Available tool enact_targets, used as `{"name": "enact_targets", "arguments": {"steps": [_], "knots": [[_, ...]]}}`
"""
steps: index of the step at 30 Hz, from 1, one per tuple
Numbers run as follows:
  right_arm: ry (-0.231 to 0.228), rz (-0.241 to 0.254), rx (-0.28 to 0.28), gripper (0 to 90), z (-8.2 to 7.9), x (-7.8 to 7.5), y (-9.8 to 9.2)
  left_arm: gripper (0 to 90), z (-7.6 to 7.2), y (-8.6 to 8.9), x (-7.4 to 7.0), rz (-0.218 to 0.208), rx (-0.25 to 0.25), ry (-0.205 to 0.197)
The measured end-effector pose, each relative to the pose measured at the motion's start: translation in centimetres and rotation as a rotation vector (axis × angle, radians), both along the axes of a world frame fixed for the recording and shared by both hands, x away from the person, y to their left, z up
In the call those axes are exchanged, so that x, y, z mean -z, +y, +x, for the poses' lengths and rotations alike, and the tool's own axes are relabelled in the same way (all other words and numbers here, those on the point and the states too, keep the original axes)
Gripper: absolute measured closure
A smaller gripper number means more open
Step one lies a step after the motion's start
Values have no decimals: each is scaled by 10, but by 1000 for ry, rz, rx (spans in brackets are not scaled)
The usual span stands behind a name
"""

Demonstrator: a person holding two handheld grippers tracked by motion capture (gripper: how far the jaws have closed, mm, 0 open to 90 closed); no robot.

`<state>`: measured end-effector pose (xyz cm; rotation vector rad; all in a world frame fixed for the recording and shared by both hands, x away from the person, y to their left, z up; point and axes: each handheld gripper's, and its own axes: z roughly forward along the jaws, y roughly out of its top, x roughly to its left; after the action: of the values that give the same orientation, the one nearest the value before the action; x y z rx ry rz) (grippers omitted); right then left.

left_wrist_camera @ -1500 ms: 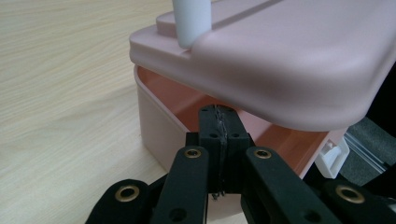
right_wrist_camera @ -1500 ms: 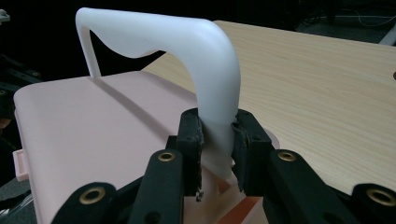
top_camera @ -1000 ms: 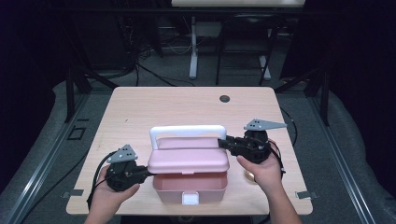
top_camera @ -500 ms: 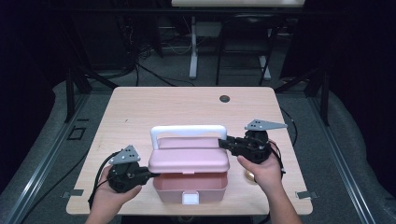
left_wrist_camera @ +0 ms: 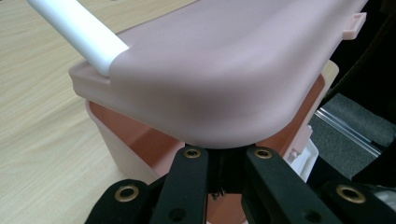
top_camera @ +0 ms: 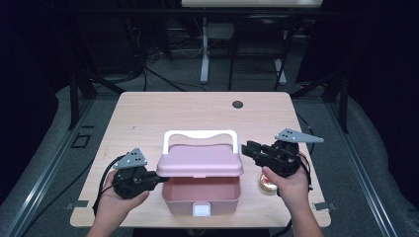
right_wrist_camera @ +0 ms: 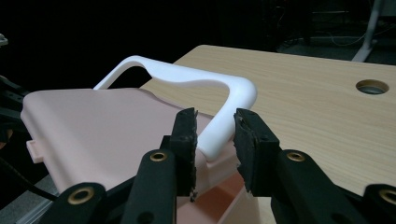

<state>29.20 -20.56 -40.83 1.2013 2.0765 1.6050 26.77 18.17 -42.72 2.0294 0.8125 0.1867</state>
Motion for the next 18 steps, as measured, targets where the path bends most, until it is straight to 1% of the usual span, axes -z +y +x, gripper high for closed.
{"name": "enact_targets", "arguments": {"steps": [3, 4, 8, 10, 14, 18], "knots": [[-6, -8, 17, 694, -4, 0, -3, 893, 2, 0, -3, 0, -1, -9], [-7, -11, 23, 694, -6, 1, -3, 893, 3, -1, -4, -6, -4, -10], [0, -24, 39, 695, -8, 5, -3, 893, 5, 0, -7, -13, -5, -15], [9, -40, 51, 686, -9, 8, -2, 893, 7, 0, -8, -14, -1, -18], [18, -52, 55, 676, -11, 7, -1, 894, 8, 1, -10, -19, -5, -21], [4, -68, 89, 677, -13, 5, -1, 894, 9, 1, -11, -24, -8, -25]]}}
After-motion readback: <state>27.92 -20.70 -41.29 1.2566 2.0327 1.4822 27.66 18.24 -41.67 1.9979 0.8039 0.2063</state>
